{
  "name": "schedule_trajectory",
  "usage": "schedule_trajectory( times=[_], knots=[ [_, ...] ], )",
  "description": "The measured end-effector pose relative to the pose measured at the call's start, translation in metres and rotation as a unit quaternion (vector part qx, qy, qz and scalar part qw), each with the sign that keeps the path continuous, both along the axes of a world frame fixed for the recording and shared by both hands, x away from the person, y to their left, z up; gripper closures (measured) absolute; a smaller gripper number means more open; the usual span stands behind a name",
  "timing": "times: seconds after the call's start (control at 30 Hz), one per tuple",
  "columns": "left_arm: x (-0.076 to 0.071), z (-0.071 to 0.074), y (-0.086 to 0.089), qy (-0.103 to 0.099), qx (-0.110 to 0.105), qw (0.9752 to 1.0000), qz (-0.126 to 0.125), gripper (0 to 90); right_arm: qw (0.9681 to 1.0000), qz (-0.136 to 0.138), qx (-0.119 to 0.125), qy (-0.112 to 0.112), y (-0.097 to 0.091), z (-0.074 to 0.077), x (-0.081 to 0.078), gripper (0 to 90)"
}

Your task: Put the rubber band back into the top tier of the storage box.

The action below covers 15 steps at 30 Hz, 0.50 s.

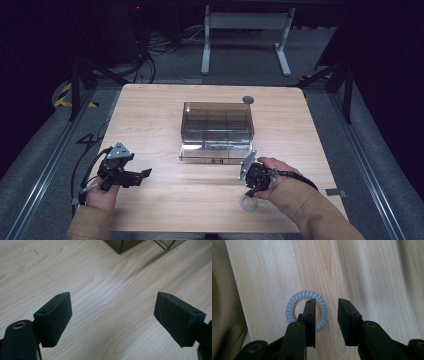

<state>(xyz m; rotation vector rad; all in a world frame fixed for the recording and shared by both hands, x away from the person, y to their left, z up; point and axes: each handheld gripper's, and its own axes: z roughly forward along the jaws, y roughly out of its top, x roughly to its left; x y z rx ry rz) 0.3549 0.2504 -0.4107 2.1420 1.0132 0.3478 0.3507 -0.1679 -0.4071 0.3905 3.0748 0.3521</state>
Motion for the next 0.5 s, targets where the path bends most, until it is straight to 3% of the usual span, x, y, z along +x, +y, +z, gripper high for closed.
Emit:
schedule_trajectory(
  times=[0.5],
  knots=[
    [0.001, 0.0, 0.0, 0.002, 0.004, 1.0, 0.0, 15.7, 0.9998, 0.001, -0.018, 0.004, 0.0, -0.016, 0.0, 71.5]
  ],
)
